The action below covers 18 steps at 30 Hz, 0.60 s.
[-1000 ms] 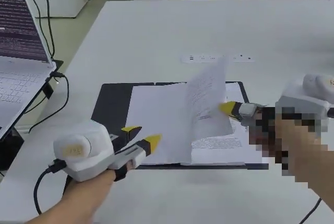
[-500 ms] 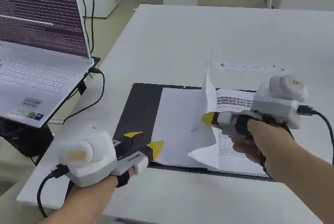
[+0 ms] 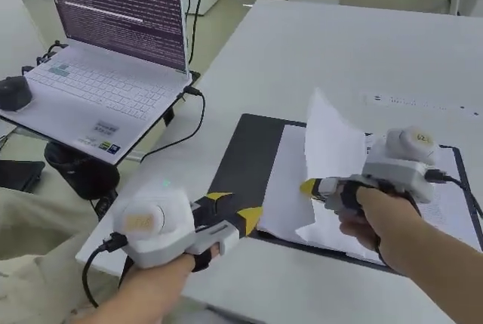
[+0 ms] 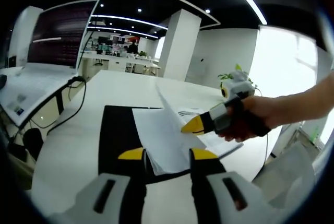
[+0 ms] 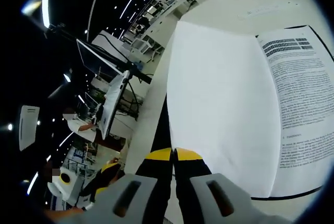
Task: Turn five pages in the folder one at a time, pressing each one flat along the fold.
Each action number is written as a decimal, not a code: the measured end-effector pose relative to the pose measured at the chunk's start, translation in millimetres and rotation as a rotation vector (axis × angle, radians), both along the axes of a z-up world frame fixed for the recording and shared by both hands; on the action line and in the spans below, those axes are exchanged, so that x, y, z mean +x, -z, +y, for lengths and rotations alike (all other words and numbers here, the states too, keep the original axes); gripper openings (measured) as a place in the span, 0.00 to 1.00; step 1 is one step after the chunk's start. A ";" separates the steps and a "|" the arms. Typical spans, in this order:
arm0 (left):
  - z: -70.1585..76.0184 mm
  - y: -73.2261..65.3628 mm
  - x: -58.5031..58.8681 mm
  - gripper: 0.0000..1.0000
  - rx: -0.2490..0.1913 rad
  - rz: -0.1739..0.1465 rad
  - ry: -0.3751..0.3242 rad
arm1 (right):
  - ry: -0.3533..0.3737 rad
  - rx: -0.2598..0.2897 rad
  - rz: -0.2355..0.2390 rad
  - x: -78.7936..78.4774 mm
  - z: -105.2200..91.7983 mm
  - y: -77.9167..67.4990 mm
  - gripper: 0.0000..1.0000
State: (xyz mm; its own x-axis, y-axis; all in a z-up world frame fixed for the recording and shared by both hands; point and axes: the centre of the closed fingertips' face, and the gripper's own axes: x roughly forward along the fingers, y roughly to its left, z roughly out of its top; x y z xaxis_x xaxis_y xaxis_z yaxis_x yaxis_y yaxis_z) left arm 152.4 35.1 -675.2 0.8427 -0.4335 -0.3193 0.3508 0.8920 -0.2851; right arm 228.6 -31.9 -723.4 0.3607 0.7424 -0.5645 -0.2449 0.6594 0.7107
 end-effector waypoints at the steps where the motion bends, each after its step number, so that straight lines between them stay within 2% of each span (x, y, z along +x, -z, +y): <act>1: 2.1 0.8 -1.4 0.31 -0.002 0.003 -0.006 | -0.002 0.000 0.004 -0.5 3.3 1.3 0.00; 8: 8.5 7.2 -6.6 0.32 -0.007 0.026 -0.021 | -0.007 -0.030 0.040 5.7 24.8 23.3 0.00; 10: 11.3 8.7 -6.1 0.32 -0.009 0.030 -0.028 | -0.002 -0.047 0.064 6.2 26.5 32.6 0.00; 13: 13.8 10.0 -4.5 0.32 -0.011 0.034 -0.033 | 0.003 -0.061 0.075 7.0 27.2 41.7 0.00; 18: 12.9 15.5 -3.2 0.32 -0.007 0.046 -0.023 | 0.051 -0.034 0.115 7.2 27.7 52.2 0.00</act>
State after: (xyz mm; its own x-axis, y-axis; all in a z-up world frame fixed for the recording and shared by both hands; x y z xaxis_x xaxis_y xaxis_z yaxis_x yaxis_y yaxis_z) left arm 149.2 48.0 -690.7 0.8367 -0.4168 -0.3552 0.3169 0.8975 -0.3067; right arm 235.8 -4.2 -775.6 0.3293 0.7046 -0.6286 -0.1286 0.6930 0.7094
